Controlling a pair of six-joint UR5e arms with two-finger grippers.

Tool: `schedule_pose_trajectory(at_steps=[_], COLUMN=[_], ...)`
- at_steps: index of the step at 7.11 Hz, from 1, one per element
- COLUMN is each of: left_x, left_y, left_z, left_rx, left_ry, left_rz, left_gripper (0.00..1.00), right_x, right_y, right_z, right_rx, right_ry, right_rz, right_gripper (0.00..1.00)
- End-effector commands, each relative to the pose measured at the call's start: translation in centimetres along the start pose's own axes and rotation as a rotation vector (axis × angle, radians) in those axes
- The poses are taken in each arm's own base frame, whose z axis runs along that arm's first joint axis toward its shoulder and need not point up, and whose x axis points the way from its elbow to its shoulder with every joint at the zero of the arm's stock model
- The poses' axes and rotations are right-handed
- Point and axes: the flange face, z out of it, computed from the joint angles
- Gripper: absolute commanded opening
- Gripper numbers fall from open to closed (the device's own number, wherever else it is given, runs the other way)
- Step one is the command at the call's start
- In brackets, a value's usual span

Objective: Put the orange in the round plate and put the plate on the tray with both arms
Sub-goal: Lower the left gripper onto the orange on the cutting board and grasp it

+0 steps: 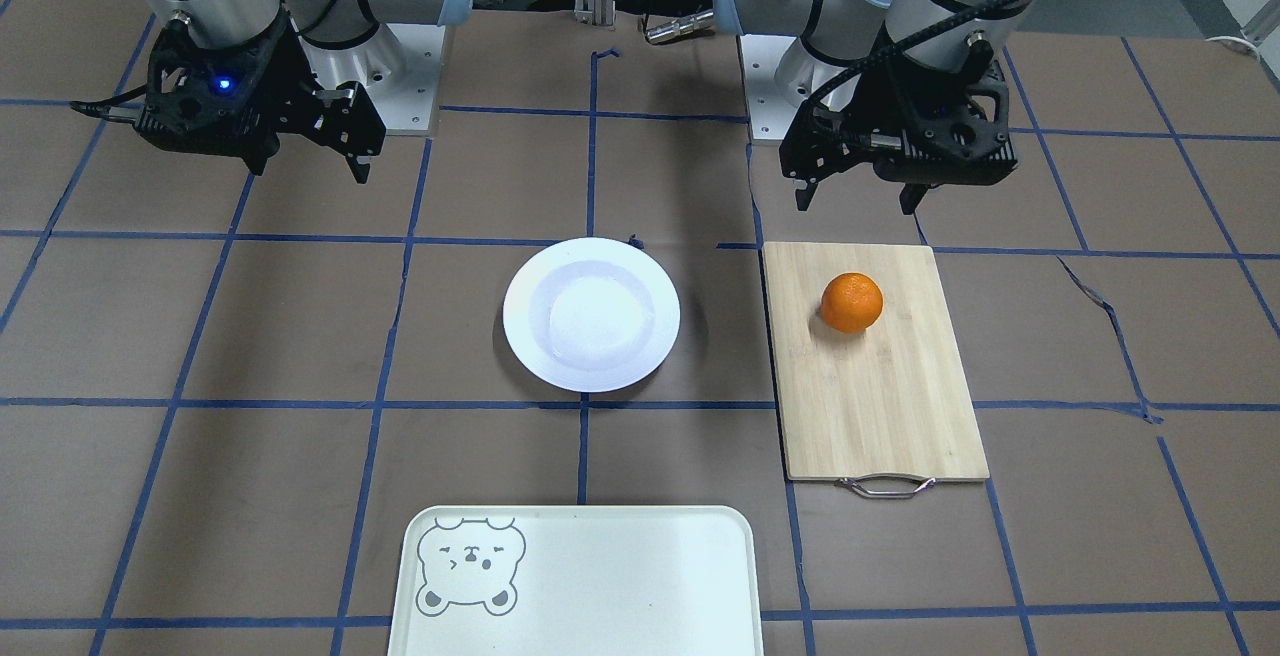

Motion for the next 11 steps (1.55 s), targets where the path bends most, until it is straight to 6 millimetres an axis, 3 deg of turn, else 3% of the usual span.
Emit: schedule_pose_trajectory(at_steps=[1,3,4,6,8,10,11], left_x=[-1.1,-6.0,-7.6,-7.7,-7.4,-7.1,-7.2], left_y=[1.3,0.1,0.2,1.4,1.7,1.6,1.5], left_z=[8.0,15.5,18.2,23.7,26.2,27.0,27.0], left_rx=[-0.168,-0.243,-0.285,-0.299,-0.272,-0.279,-0.280], left_ry=[-0.035,-0.107,-0.174,-0.169,-0.129,-0.089,-0.087], left_rz=[-0.010,-0.082,-0.093,-0.097,-0.102,-0.081,-0.064], left_gripper=[1.00,1.00,1.00,1.00,0.97,0.70,0.41], right_x=[0.0,0.0,0.0,0.1,0.1,0.1,0.1], right_y=[0.0,0.0,-0.1,-0.1,-0.1,-0.1,-0.1], right_z=[-0.1,0.0,0.0,0.1,0.1,0.1,0.1], right_rx=[0.001,0.000,0.001,-0.003,-0.003,-0.001,-0.003], right_ry=[-0.001,-0.006,-0.004,0.000,0.002,0.002,0.002], right_rz=[0.000,0.000,0.002,0.002,0.000,0.002,0.002], right_gripper=[1.00,1.00,1.00,1.00,1.00,1.00,1.00])
